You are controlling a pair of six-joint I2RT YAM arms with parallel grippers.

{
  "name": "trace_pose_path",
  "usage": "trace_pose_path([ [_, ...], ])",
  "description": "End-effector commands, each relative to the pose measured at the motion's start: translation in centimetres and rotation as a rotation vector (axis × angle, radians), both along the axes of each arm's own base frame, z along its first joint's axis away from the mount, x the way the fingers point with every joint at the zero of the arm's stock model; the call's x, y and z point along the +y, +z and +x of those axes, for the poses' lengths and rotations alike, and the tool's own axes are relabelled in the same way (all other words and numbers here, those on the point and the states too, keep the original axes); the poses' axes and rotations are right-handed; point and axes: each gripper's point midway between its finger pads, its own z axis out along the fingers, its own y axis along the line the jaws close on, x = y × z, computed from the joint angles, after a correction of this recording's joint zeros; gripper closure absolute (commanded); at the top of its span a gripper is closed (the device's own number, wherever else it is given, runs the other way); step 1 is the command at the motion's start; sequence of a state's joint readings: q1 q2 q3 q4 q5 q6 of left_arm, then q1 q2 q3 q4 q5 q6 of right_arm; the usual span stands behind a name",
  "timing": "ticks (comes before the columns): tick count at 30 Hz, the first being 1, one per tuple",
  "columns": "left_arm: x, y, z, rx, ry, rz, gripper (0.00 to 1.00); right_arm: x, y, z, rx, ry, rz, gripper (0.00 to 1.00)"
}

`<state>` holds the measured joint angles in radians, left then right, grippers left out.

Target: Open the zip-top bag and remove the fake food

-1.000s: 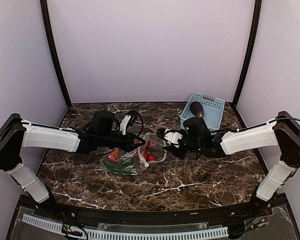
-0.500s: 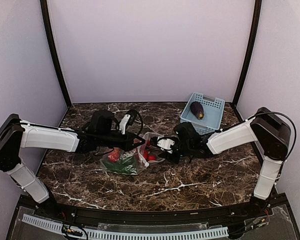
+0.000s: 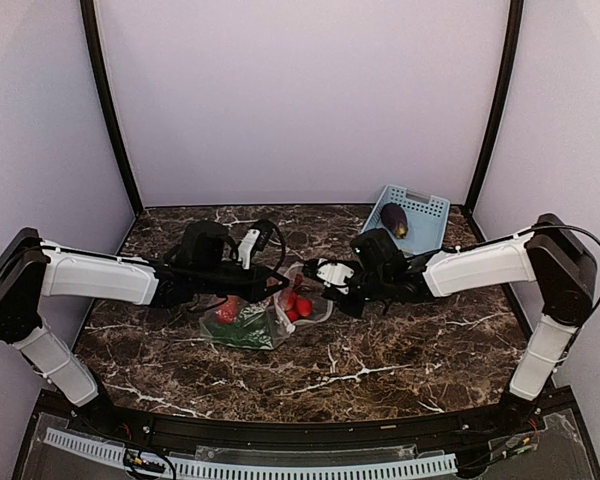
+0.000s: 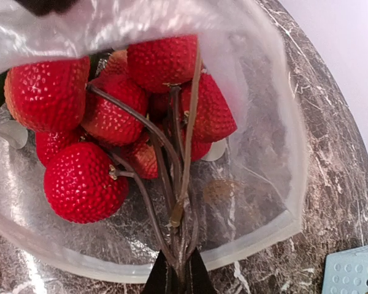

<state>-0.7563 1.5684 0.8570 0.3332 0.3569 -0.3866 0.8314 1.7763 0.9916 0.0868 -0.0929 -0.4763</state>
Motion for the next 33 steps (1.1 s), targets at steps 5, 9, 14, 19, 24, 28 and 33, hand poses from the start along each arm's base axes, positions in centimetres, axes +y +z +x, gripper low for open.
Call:
trace_pose_path([
  [5, 1.0, -1.3, 0.8, -0.027, 0.057, 0.045, 0.99, -2.1, 3.8, -2.2, 0.049, -0.056, 0.0, 1.0],
  [9, 1.2, -1.5, 1.2, -0.031, 0.078, 0.061, 0.99, -3.1, 3.8, -4.4, 0.092, -0.072, 0.008, 1.0],
  [14, 1.1, -1.6, 1.7, -0.03, 0.089, 0.07, 0.99, -4.3, 5.7, -6.7, 0.109, -0.09, 0.078, 1.0],
  [19, 0.8, -2.0, 2.0, -0.021, 0.095, 0.073, 0.99, -5.6, 8.0, -7.1, 0.074, -0.14, 0.135, 1.0],
  [24, 0.8, -2.2, 2.2, -0.014, 0.098, 0.075, 0.99, -6.5, 10.0, -5.7, 0.013, -0.215, 0.153, 1.0],
  [28, 0.9, -2.2, 2.1, -0.016, 0.101, 0.079, 0.99, -7.0, 12.2, -4.9, -0.018, -0.257, 0.199, 1.0],
  [33, 0.9, -2.3, 2.1, -0.017, 0.101, 0.08, 0.99, -8.2, 16.0, -3.5, -0.068, -0.322, 0.288, 1.0],
])
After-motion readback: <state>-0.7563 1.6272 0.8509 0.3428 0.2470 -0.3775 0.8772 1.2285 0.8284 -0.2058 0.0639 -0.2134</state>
